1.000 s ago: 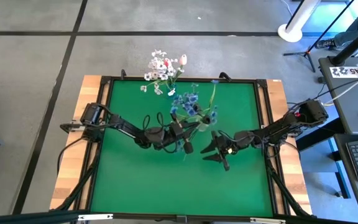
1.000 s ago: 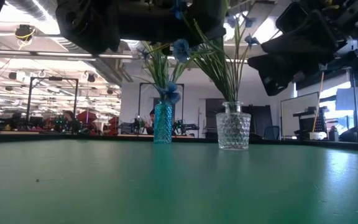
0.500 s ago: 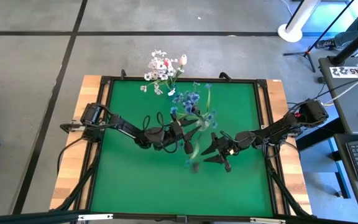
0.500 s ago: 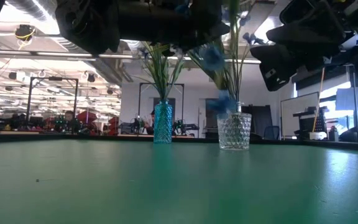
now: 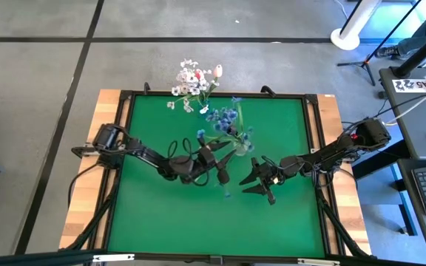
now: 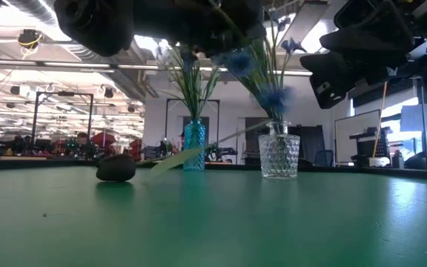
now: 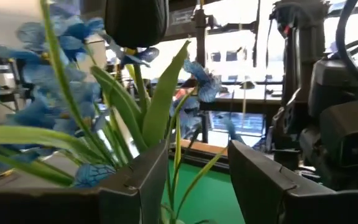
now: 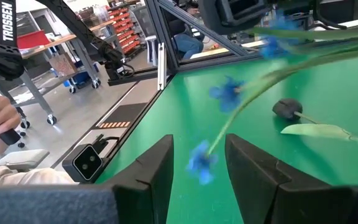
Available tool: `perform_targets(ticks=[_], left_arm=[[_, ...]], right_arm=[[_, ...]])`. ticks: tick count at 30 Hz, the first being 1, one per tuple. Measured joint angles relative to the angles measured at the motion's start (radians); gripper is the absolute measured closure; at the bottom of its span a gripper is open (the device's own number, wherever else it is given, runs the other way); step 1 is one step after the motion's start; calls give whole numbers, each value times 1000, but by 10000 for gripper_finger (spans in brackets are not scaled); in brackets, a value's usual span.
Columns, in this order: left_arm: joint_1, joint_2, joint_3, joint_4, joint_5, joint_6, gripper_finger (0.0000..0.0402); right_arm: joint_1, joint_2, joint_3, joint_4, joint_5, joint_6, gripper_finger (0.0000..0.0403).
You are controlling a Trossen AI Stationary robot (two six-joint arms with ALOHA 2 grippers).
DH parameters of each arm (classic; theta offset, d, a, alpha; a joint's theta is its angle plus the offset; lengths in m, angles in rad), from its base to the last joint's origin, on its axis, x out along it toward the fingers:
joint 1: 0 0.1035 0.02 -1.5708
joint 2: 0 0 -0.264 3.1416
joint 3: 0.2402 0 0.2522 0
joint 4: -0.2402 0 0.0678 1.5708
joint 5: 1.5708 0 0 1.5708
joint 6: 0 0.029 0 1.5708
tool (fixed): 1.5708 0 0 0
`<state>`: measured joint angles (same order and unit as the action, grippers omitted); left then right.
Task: Sort flowers into vase by color
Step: Put the black flower into the transparent vase
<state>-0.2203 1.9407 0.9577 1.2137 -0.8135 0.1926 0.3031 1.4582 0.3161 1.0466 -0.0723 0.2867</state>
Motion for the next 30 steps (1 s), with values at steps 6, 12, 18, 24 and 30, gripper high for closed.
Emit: perform_targets(ticks=[6, 12, 18, 24, 30], left_arm=[[-45, -47, 0, -60, -51, 5, 236], [-140, -138, 0, -188, -168, 28, 236], [-284, -256, 0, -373, -348, 37, 236], [-426, -338, 0, -636, -523, -127, 236], [-429, -373, 0, -1163, -233, -770, 237]], right_arm=[[0, 0, 0, 0, 0, 0, 259], [0, 0, 0, -18, 0, -3, 259], [-3, -11, 0, -120, 47, -6, 259], [-3, -61, 0, -221, 82, -5, 259], [-3, -126, 0, -249, 83, -30, 259]])
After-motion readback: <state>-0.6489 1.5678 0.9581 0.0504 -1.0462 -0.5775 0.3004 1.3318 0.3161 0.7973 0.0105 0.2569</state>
